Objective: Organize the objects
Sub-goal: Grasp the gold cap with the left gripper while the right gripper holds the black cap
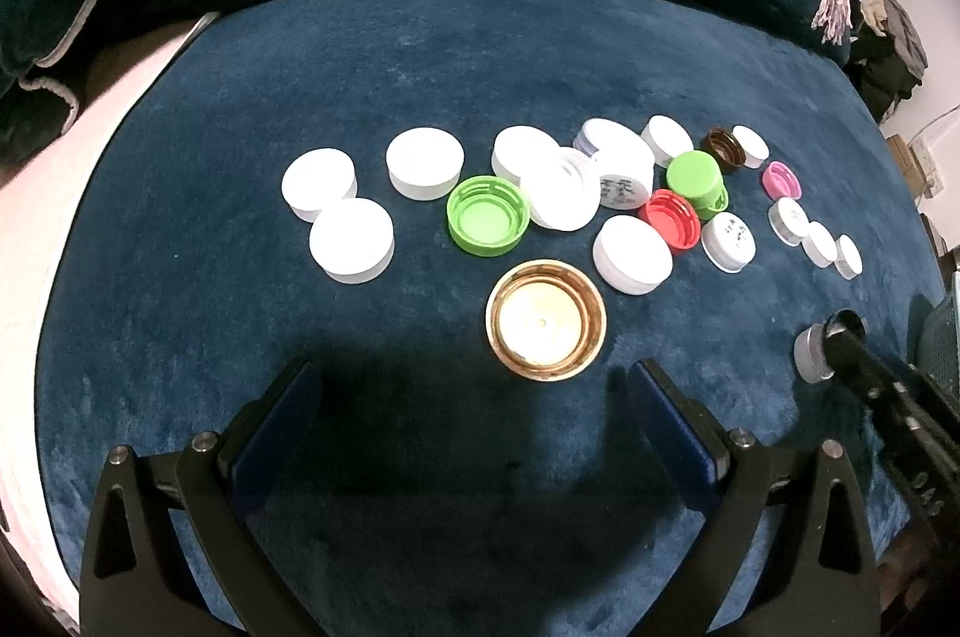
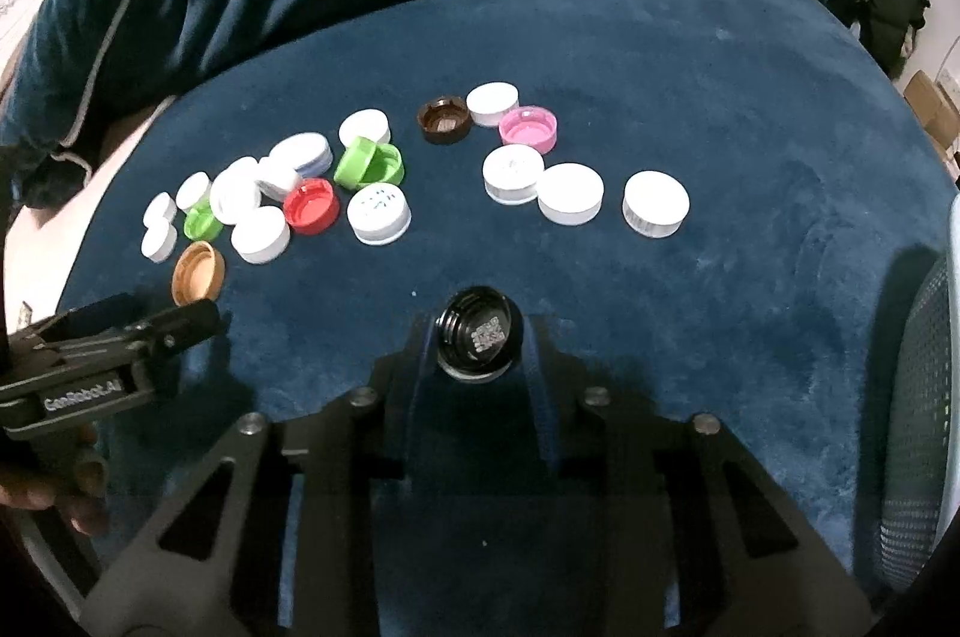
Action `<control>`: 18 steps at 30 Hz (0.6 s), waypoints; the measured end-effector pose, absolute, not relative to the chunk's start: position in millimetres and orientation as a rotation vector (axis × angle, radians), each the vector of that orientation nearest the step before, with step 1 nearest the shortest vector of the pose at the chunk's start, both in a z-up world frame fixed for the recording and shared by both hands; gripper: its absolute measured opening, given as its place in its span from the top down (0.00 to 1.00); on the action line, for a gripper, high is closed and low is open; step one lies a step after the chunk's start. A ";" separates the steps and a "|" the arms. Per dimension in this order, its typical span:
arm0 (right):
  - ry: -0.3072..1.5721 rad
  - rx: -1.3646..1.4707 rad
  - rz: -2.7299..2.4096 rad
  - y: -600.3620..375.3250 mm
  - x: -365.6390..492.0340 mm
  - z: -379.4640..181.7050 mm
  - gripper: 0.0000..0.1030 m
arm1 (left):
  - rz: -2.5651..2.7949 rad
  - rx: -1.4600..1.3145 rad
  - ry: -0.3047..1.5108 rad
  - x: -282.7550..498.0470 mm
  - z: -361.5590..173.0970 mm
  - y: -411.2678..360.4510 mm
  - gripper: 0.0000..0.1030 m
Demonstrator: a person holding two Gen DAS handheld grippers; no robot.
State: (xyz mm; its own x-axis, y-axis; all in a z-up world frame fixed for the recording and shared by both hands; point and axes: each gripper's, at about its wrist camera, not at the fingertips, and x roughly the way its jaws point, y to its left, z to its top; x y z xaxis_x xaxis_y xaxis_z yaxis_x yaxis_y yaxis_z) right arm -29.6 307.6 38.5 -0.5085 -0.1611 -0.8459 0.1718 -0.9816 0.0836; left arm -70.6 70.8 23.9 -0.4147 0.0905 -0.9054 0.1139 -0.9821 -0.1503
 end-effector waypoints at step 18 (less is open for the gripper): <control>-0.243 1.386 -2.585 339.0 -18.5 65.1 0.71 | -2.676 1.683 0.357 -81.8 23.6 71.9 0.30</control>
State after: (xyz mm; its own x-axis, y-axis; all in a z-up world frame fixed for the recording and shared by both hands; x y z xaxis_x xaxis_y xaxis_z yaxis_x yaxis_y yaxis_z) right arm -18.5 339.0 65.1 -0.5411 -0.2505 -0.8028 0.0967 -0.9668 0.2365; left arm -81.8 71.9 23.6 -0.4395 0.1525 -0.8852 0.0852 -0.9740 -0.2101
